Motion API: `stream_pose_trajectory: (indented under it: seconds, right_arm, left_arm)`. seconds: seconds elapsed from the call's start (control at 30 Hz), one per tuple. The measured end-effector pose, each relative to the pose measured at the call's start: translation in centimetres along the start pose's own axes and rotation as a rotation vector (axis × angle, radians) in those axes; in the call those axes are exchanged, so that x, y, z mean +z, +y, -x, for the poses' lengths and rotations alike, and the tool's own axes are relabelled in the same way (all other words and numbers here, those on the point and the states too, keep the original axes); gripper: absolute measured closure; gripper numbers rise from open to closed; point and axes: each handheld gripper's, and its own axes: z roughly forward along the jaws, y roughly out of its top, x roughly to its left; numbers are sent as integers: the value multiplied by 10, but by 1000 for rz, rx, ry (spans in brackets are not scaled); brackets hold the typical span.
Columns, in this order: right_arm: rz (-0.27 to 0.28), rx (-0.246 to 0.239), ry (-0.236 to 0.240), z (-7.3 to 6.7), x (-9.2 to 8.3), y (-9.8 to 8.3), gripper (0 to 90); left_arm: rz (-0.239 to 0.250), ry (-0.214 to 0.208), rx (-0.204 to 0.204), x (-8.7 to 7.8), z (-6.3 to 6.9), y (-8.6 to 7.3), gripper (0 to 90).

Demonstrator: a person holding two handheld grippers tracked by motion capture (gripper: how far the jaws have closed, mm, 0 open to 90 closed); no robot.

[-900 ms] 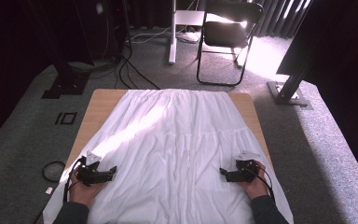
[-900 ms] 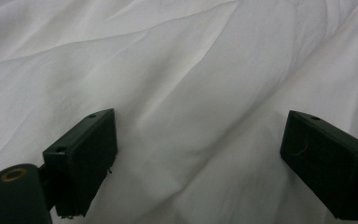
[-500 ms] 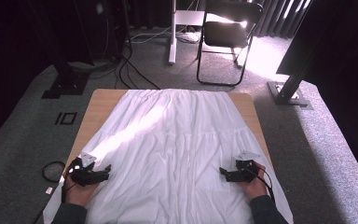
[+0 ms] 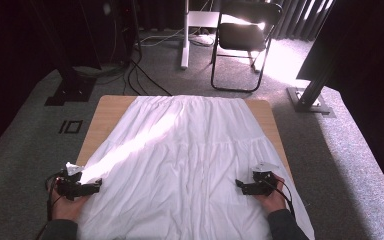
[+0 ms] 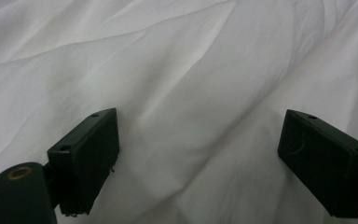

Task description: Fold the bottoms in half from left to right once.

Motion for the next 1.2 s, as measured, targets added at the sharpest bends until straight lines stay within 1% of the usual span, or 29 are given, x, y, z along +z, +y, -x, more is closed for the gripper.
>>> stream_pose_trajectory:
  seconds: [0.03, 0.07, 0.1, 0.2, 0.3, 0.33, 0.37, 0.43, 0.47, 0.5, 0.53, 0.57, 0.6, 0.63, 0.7, 0.73, 0.8, 0.87, 0.93, 1.1, 1.2]
  right_arm:
    - [0, 0, 0, 0, 0, 0, 118]
    - [0, 0, 0, 0, 0, 0, 118]
    - [0, 1, 0, 0, 0, 0, 118]
    - [0, 0, 0, 0, 0, 0, 118]
    - [0, 0, 0, 0, 0, 0, 119]
    - [0, 1, 0, 0, 0, 0, 119]
    - [0, 1, 0, 0, 0, 0, 119]
    - [0, 1, 0, 0, 0, 0, 119]
    - [0, 1, 0, 0, 0, 0, 119]
    - [0, 0, 0, 0, 0, 0, 119]
    - [0, 0, 0, 0, 0, 0, 119]
    - [0, 0, 0, 0, 0, 0, 119]
    - [0, 1, 0, 0, 0, 0, 119]
    - [0, 2, 0, 0, 0, 0, 119]
    - [1, 4, -1, 0, -1, 0, 126]
    - [1, 4, -1, 0, -1, -1, 128]
    - [1, 4, -2, -1, -1, -1, 131]
    - [2, 5, -3, -1, -1, -1, 132]
    - [1, 5, -6, -1, -2, -1, 133]
    - [3, 10, -9, -1, -2, -2, 141]
    - [3, 16, -12, -1, -3, -3, 142]
  left_arm:
    - [-1, -10, -5, 1, -1, 0, 36]
    - [-2, -29, -19, 2, -4, -1, 35]
    - [6, -33, -15, 2, -5, -1, 30]
    - [0, -38, -10, 3, -5, 0, 30]
    - [-6, -35, -11, 3, -6, 1, 31]
    - [0, -34, -14, 3, -6, 1, 37]
    - [11, -42, -5, 1, -7, 1, 80]
    - [24, -50, -4, -5, -10, 2, 328]
    - [23, -60, 4, -7, -11, 2, 477]
    - [21, -72, 17, -8, -11, 2, 614]
    - [19, -73, 39, -8, -11, 3, 704]
    - [5, -52, 79, -9, -9, 5, 777]
    - [-16, -15, 118, -9, -7, 7, 842]
    - [-37, 4, 148, -9, -7, 10, 862]
    - [-65, 35, 176, -8, -10, 15, 874]
    - [-71, 46, 181, -8, -14, 17, 877]
    - [-63, 71, 164, -10, -25, 20, 878]
    - [-48, 96, 134, -14, -38, 22, 879]
    - [-38, 132, 110, -20, -50, 23, 881]
    - [-46, 224, 59, -29, -79, 21, 883]
    - [-55, 277, 1, -34, -98, 16, 884]
